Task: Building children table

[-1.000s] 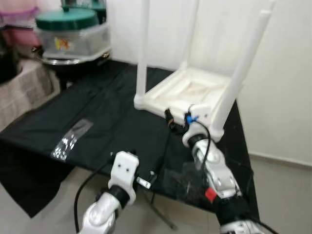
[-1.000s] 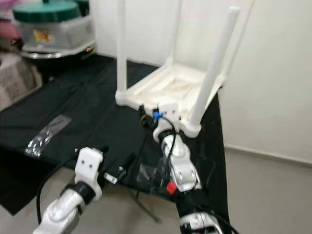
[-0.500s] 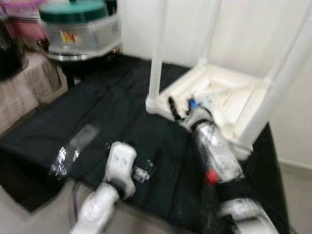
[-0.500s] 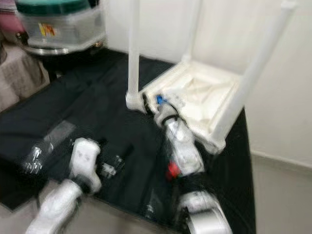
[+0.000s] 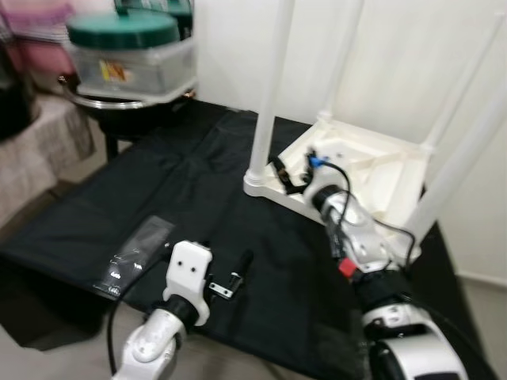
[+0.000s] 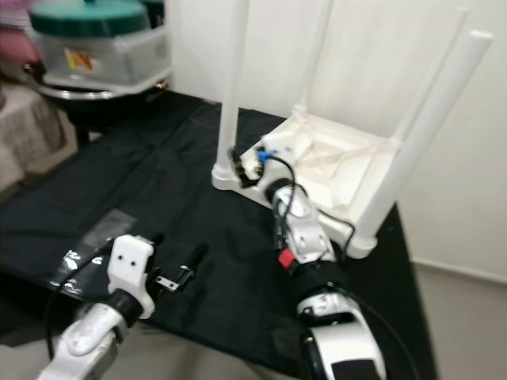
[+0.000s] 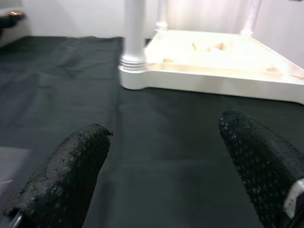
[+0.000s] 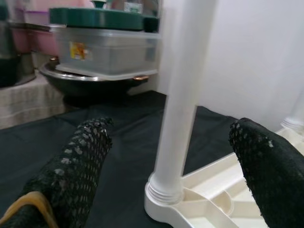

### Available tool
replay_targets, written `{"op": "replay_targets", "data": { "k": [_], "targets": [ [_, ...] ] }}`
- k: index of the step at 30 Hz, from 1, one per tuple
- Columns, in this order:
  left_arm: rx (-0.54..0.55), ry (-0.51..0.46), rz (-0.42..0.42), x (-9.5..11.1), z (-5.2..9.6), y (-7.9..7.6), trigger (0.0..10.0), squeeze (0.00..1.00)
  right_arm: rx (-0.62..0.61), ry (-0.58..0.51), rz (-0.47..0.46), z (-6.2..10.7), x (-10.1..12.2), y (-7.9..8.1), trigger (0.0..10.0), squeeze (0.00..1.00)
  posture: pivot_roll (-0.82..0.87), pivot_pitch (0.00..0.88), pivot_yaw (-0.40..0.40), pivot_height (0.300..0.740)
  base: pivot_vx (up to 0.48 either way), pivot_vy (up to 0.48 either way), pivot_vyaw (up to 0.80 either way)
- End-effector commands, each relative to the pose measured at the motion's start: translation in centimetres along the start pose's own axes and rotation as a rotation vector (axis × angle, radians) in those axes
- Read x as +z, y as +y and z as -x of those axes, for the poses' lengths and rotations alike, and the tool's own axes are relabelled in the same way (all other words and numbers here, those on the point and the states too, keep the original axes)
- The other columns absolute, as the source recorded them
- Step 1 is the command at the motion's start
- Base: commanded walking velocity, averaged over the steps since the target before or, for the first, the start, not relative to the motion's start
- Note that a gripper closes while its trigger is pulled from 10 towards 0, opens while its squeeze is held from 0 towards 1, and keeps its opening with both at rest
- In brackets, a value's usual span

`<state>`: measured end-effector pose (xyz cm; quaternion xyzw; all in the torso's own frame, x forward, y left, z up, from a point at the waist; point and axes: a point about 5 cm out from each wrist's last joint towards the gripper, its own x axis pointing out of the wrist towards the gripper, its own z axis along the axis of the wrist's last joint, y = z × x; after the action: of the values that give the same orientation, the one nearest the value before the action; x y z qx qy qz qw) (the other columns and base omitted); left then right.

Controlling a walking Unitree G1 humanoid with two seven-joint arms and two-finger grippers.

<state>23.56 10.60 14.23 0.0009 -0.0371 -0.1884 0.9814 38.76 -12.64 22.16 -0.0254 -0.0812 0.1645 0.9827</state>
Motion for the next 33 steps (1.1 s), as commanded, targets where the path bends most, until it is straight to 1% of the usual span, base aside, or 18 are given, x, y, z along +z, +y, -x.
{"op": "replay_targets", "data": {
  "k": [1, 3, 4, 5, 6, 7, 9, 11, 12, 14, 15, 18, 21, 22, 23, 25, 28, 33],
  "targets": [
    [-0.013, 0.004, 0.007, 0.0, 0.0, -0.4, 10.0, 0.00, -0.019, 0.062, -0.013, 0.3, -1.0, -1.3, 10.0, 0.00, 0.09, 0.026, -0.084, 0.740, 0.000, 0.000, 0.00],
    [-0.011, 0.000, 0.005, 0.2, 0.1, -0.3, 10.0, 0.00, -0.003, 0.145, 0.007, 0.1, -1.5, -2.3, 10.0, 0.00, 0.09, 0.035, -0.082, 0.740, 0.000, 0.000, 0.00],
    [-0.009, -0.001, 0.005, 0.3, 0.1, -0.2, 10.0, 0.00, -0.006, 0.167, 0.020, 0.0, -1.7, -2.8, 10.0, 0.00, 0.09, 0.035, -0.082, 0.740, 0.000, 0.000, 0.00],
    [-0.009, -0.001, 0.005, 0.3, 0.1, -0.2, 10.0, 0.00, -0.006, 0.167, 0.020, 0.0, -1.7, -2.8, 10.0, 0.00, 0.09, 0.035, -0.082, 0.740, 0.000, 0.000, 0.00],
    [-0.015, 0.004, -0.013, 0.3, 0.2, -0.2, 10.0, 0.00, -0.006, 0.183, 0.005, 0.0, -1.6, -3.4, 10.0, 0.00, 0.09, 0.050, -0.082, 0.740, 0.000, 0.000, 0.00],
    [-0.015, 0.004, -0.013, 0.3, 0.2, -0.2, 10.0, 0.00, -0.006, 0.183, 0.005, 0.0, -1.6, -3.4, 10.0, 0.00, 0.09, 0.050, -0.082, 0.740, 0.000, 0.000, 0.00],
    [-0.034, 0.008, -0.046, 0.4, 0.3, -0.4, 10.0, 0.00, -0.013, 0.223, 0.003, 0.1, -1.5, -4.8, 10.0, 0.00, 0.09, 0.070, -0.080, 0.740, 0.000, 0.000, 0.00],
    [-0.047, 0.010, -0.053, 0.5, 0.5, -0.6, 10.0, 0.00, -0.015, 0.268, 0.041, 0.3, -1.5, -6.1, 10.0, 0.00, 0.09, 0.082, -0.079, 0.740, 0.148, -0.326, 0.00],
    [-0.048, 0.011, -0.052, 0.5, 0.6, -0.7, 10.0, 0.00, -0.011, 0.279, 0.056, 0.4, -1.5, -6.4, 10.0, 0.00, 0.09, 0.082, -0.079, 0.740, 0.307, -0.368, 0.00],
    [-0.044, 0.019, -0.047, 0.4, 0.8, -0.8, 10.0, 0.00, -0.038, 0.282, 0.082, 0.5, -1.1, -7.3, 10.0, 0.00, 0.09, 0.094, -0.079, 0.740, 0.307, -0.368, 0.00],
    [-0.035, 0.024, -0.031, 0.4, 0.9, -0.7, 10.0, 0.00, -0.044, 0.282, 0.076, 0.5, -0.8, -7.6, 10.0, 0.00, 0.09, 0.109, -0.074, 0.740, 0.000, 0.000, 0.00],
    [-0.024, 0.036, -0.016, 0.3, 1.1, -0.7, 10.0, 0.00, -0.049, 0.285, 0.081, 0.5, -0.5, -8.1, 10.0, 0.00, 0.09, 0.124, -0.073, 0.740, 0.000, 0.000, 0.00],
    [-0.023, 0.038, -0.019, 0.3, 1.1, -0.7, 10.0, 0.00, -0.049, 0.288, 0.084, 0.6, -0.5, -8.2, 10.0, 0.00, 0.09, 0.124, -0.073, 0.740, 0.000, 0.000, 0.00],
    [-0.026, 0.040, -0.020, 0.3, 1.2, -0.7, 10.0, 0.00, -0.047, 0.291, 0.088, 0.6, -0.5, -8.2, 10.0, 0.00, 0.09, 0.138, -0.073, 0.740, 0.000, 0.000, 0.00],
    [-0.025, 0.041, -0.020, 0.4, 1.3, -0.7, 10.0, 0.00, -0.030, 0.296, 0.077, 0.5, -0.5, -8.1, 10.0, 0.00, 0.09, 0.151, -0.071, 0.740, 0.000, 0.000, 0.00],
    [-0.027, 0.039, -0.019, 0.5, 1.4, -0.7, 10.0, 0.00, -0.010, 0.295, 0.077, 0.5, -0.6, -8.0, 10.0, 0.00, 0.09, 0.158, -0.068, 0.740, 0.000, 0.000, 0.00],
    [-0.023, 0.030, -0.028, 1.1, 1.6, -0.4, 10.0, 0.00, 0.020, 0.321, 0.087, 0.5, -1.0, -7.8, 10.0, 0.00, 0.10, 0.176, -0.068, 0.740, 0.000, 0.000, 0.00],
    [-0.011, 0.040, -0.043, 1.2, 1.8, 0.0, 10.0, 0.00, 0.000, 0.337, 0.098, 0.7, -1.2, -8.3, 10.0, 0.00, 0.10, 0.193, -0.060, 0.740, 0.000, 0.000, 0.00]
  ]
}}
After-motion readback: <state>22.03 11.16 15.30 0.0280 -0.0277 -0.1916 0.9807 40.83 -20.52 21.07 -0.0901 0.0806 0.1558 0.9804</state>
